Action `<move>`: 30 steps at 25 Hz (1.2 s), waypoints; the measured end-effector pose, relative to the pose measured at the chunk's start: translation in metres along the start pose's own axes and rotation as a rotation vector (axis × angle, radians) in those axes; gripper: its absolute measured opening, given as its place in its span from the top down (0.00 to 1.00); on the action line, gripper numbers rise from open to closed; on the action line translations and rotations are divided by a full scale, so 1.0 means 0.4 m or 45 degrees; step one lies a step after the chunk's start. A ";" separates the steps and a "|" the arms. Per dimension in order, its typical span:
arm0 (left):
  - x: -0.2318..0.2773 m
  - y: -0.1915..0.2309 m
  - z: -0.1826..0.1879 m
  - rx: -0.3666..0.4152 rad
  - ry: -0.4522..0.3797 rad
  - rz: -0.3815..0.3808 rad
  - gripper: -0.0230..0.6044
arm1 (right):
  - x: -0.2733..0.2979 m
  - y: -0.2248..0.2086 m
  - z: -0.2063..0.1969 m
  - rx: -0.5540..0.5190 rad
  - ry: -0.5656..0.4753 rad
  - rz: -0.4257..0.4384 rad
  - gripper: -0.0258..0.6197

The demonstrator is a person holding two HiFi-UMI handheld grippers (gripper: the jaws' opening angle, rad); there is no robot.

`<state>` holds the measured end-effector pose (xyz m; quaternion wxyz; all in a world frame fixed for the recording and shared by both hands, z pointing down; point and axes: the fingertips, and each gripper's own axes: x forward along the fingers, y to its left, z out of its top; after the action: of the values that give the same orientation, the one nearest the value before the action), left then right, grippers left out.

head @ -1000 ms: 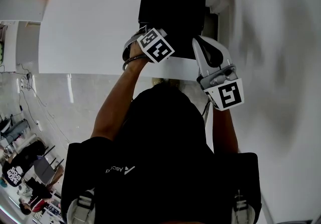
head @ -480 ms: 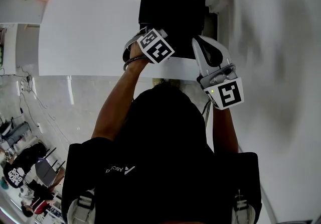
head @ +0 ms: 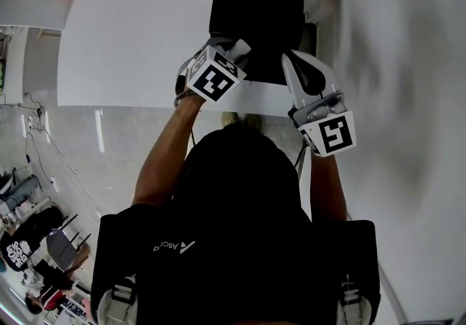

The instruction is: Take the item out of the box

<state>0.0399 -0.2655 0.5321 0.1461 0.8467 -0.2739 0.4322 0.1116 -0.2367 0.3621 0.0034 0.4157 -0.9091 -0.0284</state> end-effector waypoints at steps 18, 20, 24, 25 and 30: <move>-0.374 -0.047 0.174 -0.050 -0.949 0.045 0.69 | 0.003 0.117 0.084 -0.072 -0.031 0.076 0.96; -0.413 -0.058 0.180 -0.052 -1.026 0.045 0.69 | -0.001 0.133 0.091 -0.073 -0.034 0.083 0.96; -0.485 -0.072 0.180 -0.060 -1.153 0.042 0.69 | -0.003 0.173 0.103 -0.078 -0.045 0.105 0.96; -0.498 -0.075 0.177 -0.060 -1.183 0.042 0.69 | -0.004 0.181 0.105 -0.079 -0.050 0.109 0.96; -0.544 -0.097 0.165 -0.055 -1.284 0.042 0.69 | -0.017 0.209 0.125 -0.054 -0.074 0.116 0.96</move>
<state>0.0021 -0.1927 0.3166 0.0062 0.9424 -0.3328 -0.0341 0.0514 -0.1744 0.3169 -0.0129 0.3727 -0.9259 -0.0596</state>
